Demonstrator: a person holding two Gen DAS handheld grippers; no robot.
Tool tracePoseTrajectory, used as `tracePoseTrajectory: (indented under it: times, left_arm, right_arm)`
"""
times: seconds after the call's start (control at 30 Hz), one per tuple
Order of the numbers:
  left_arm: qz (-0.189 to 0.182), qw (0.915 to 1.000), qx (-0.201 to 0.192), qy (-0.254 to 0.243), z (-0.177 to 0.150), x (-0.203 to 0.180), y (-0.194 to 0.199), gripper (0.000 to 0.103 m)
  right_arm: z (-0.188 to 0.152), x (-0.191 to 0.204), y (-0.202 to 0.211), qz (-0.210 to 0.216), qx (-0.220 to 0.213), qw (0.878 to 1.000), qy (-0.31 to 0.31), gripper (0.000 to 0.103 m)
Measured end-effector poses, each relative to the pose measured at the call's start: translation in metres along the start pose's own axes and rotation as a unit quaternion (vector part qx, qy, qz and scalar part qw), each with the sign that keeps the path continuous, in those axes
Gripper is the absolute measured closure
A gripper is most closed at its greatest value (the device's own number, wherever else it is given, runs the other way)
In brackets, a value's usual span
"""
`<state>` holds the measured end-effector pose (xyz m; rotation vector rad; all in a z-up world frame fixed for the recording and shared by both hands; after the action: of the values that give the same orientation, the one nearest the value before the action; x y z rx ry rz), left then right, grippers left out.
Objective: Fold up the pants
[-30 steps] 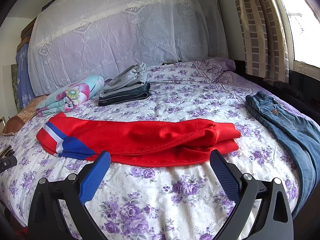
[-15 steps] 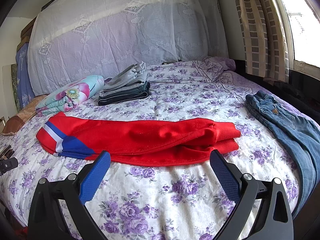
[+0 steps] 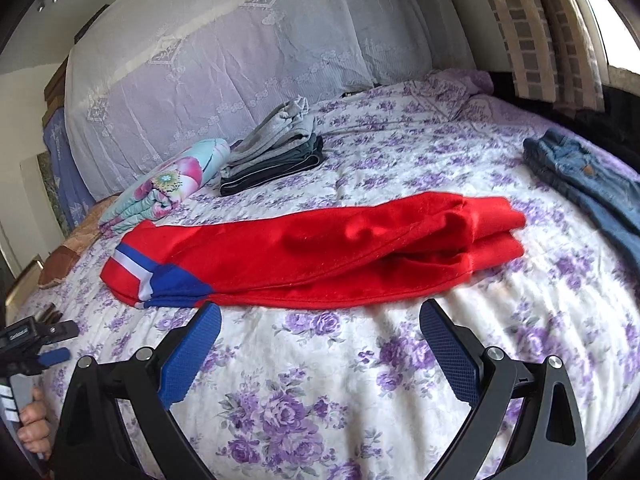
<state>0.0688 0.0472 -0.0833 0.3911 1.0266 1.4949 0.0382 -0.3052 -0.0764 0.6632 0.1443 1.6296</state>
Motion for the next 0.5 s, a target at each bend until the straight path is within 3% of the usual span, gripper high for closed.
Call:
tracePoseTrajectory:
  times: [0.07, 0.2, 0.33, 0.5]
  left_arm:
    - [-0.044, 0.997, 0.031, 0.056, 0.016, 0.014, -0.015, 0.004]
    - [-0.11, 0.9793, 0.065, 0.157, 0.051, 0.036, -0.041, 0.005]
    - [-0.098, 0.982, 0.061, 0.15, 0.085, 0.031, -0.058, 0.005]
    - [-0.096, 0.98, 0.073, 0.158, 0.115, 0.026, -0.085, 0.005]
  right_arm:
    - [-0.003, -0.003, -0.006, 0.027, 0.014, 0.999, -0.023, 0.003]
    - [-0.007, -0.005, -0.012, 0.053, 0.032, 0.997, -0.045, 0.003]
    - [-0.007, -0.005, -0.025, 0.071, 0.065, 0.993, -0.069, 0.003]
    - [-0.008, -0.019, -0.041, 0.097, 0.097, 0.98, -0.146, 0.003]
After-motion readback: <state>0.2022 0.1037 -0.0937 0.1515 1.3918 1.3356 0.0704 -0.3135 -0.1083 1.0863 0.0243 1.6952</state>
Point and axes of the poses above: each gripper's, at about its wrist camera, not at the fingertips, and y roughly against the way its jaws point, x to its left, z to its top, the point moved 5 cm from there along -y, roughly the way its jaws point, and after that the axes turned 7 degrees about z, right-handed, at the moved point
